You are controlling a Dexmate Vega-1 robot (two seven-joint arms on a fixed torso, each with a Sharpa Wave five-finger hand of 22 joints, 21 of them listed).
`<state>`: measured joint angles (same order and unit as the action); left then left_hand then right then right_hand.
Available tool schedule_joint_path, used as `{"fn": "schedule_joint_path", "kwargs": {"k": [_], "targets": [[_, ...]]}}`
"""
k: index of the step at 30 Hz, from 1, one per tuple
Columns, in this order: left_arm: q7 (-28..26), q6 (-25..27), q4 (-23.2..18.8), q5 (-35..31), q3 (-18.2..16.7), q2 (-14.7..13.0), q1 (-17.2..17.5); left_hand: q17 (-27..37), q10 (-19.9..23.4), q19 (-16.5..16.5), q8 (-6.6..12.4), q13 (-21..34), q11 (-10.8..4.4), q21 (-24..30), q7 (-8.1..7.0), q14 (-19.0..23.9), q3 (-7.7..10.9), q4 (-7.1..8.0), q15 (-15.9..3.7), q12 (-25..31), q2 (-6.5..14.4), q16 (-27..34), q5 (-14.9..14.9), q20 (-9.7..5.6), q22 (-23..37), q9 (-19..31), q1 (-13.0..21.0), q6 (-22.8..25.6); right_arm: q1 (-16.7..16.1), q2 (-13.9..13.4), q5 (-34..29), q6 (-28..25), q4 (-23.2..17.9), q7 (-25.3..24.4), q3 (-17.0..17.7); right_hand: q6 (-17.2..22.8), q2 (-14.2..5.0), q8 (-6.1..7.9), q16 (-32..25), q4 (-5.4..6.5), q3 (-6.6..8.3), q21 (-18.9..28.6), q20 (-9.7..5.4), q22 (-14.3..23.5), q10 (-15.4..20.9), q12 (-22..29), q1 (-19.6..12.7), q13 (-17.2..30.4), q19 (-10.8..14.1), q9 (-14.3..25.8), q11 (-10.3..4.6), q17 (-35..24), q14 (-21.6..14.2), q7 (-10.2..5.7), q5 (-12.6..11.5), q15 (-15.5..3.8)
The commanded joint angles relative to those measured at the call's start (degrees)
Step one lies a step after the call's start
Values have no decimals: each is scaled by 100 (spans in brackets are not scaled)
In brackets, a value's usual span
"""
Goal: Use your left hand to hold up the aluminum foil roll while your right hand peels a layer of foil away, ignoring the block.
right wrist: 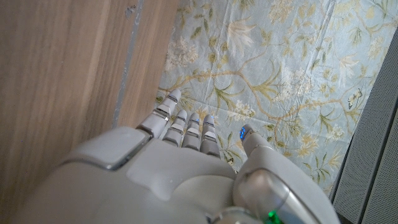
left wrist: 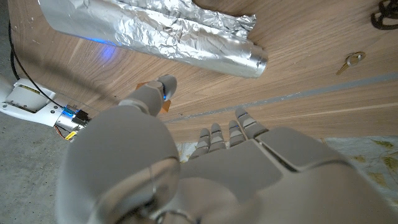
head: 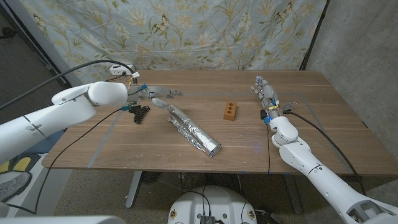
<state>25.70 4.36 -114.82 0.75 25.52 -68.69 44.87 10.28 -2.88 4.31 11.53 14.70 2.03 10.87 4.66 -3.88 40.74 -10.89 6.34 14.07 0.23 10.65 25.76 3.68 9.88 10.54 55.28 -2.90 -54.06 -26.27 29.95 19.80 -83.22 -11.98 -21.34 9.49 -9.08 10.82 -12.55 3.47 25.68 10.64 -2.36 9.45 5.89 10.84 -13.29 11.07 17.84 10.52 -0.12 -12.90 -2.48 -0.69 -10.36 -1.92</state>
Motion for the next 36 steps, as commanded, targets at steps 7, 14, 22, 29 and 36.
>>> {"fn": "schedule_joint_path", "kwargs": {"k": [7, 14, 22, 29, 36], "targets": [[240, -273, 140, -344, 148, 140, -115, 29, -93, -68, 24, 73, -71, 1, -40, -65, -110, 15, -29, 38, -64, 6, -111, -63, 11, 24, 219, -25, 89, 83, -18, -58, 4, -105, -4, -94, -103, -14, -6, -19, 19, 0, -363, 17, -86, -21, -75, 15, -50, 13, 18, -31, 69, 22, -26, -93], [429, -346, 238, -461, 272, 257, -240, 31, -127, -81, 39, 108, -106, 4, -62, -92, -177, 26, -48, 52, -123, 3, -181, -83, 12, 25, 292, -3, 167, 93, -42, -29, 48, -64, -18, -126, -101, -21, 1, -21, 17, -8, -356, 17, -111, -20, -76, 15, -84, 14, 29, -31, 93, 31, -25, -83], [570, -411, 301, -645, 379, 341, -349, 34, -113, -98, 74, 150, -124, 7, -75, -108, -233, 41, -62, 93, -142, 5, -245, -82, 14, 29, 383, 85, 206, 97, -78, -75, 64, -96, -36, -130, -101, -17, 2, -26, 17, -8, -353, 17, -119, -14, -82, 15, -96, 15, 31, -29, 100, 31, -25, -90], [699, -435, 325, -766, 483, 447, -447, 35, -145, -126, 71, 178, -136, 3, -84, -126, -265, 49, -69, 102, -141, 3, -280, -106, 16, 32, 445, 81, 200, 78, -114, -111, 60, -158, -28, -132, -101, -15, 1, -28, 16, -6, -353, 17, -125, -10, -84, 15, -100, 15, 29, -29, 102, 32, -24, -93], [846, -506, 362, -956, 614, 566, -590, 36, -159, -131, 92, 214, -181, 10, -148, -149, -331, 57, -107, 130, -176, 1, -347, -139, 16, 35, 508, 144, 169, 51, -148, -173, 39, -253, -8, -145, -100, -16, 1, -31, 15, -5, -353, 17, -149, -12, -87, 15, -108, 16, 27, -28, 108, 35, -24, -91]]}}
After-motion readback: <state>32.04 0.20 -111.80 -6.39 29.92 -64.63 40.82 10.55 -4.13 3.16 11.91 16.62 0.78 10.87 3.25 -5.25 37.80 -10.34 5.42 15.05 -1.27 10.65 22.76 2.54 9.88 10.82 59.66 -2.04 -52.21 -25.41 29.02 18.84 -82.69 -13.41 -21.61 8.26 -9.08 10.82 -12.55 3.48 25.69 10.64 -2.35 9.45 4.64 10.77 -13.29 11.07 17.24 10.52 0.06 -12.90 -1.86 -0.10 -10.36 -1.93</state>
